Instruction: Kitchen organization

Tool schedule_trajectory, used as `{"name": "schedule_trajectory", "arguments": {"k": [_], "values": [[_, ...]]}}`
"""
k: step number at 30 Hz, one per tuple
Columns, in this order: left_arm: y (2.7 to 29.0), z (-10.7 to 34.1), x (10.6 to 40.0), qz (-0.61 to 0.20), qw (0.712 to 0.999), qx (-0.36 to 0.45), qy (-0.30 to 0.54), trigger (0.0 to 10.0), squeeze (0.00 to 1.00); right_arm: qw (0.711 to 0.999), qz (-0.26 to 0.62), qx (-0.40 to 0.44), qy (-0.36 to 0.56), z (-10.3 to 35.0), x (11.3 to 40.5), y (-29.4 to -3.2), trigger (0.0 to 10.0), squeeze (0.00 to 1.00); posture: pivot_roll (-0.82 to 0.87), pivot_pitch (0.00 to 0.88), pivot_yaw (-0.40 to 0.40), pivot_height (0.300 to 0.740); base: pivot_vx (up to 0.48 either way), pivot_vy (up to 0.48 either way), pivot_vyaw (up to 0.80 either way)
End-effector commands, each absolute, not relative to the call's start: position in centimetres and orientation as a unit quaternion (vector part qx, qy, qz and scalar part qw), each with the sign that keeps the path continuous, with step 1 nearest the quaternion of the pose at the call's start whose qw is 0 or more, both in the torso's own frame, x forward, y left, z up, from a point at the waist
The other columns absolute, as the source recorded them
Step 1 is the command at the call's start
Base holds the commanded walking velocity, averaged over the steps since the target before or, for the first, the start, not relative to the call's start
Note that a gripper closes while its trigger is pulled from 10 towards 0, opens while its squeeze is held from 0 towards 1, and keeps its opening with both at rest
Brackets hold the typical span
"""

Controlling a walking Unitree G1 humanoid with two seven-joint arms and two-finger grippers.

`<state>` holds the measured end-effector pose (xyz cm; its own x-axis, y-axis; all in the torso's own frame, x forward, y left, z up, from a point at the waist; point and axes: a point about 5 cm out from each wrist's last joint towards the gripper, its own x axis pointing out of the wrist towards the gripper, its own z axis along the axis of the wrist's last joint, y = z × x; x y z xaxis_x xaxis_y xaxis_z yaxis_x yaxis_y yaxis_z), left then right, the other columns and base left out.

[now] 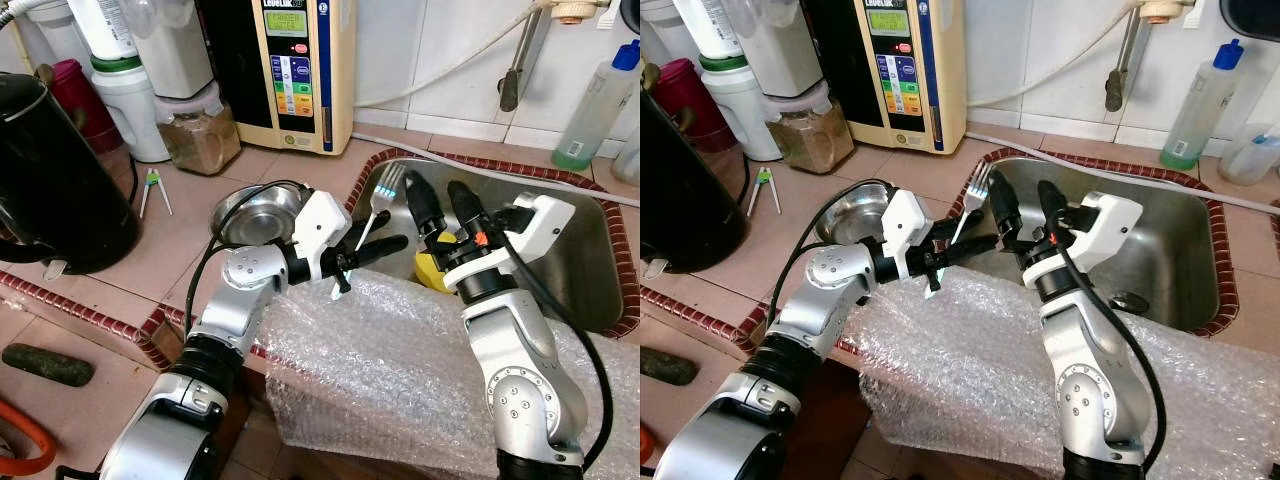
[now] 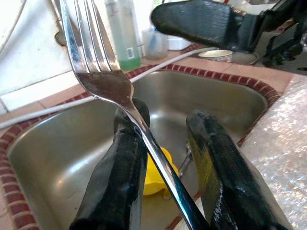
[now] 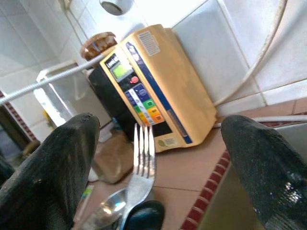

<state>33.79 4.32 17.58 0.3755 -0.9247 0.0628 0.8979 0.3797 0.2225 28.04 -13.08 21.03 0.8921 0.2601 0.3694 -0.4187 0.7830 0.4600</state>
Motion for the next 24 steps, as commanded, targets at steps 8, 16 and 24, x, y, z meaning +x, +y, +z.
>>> {"name": "schedule_trajectory", "arguments": {"k": [8, 16, 24], "values": [[3.6, 18.0, 33.0, -0.576, 0.808, 0.073, -0.098, 0.0, 0.00, 0.911, 0.235, 0.311, -0.134, 21.5, 28.1, -12.1, 10.0, 0.00, -0.05, 0.048, 0.104, 0.740, 0.000, 0.000, 0.00], [2.8, 18.0, 32.2, -0.601, 0.790, 0.071, -0.098, 0.0, 0.00, 0.906, 0.283, 0.294, -0.109, 21.1, 29.0, -11.7, 0.0, 0.00, -0.06, 0.050, 0.105, 0.740, 0.000, 0.000, 0.00], [2.9, 17.9, 32.0, -0.600, 0.792, 0.066, -0.093, 0.0, 0.00, 0.916, 0.295, 0.252, -0.099, 21.1, 29.7, -12.3, 0.0, 0.00, -0.05, 0.053, 0.094, 0.740, 0.000, 0.000, 0.00]]}}
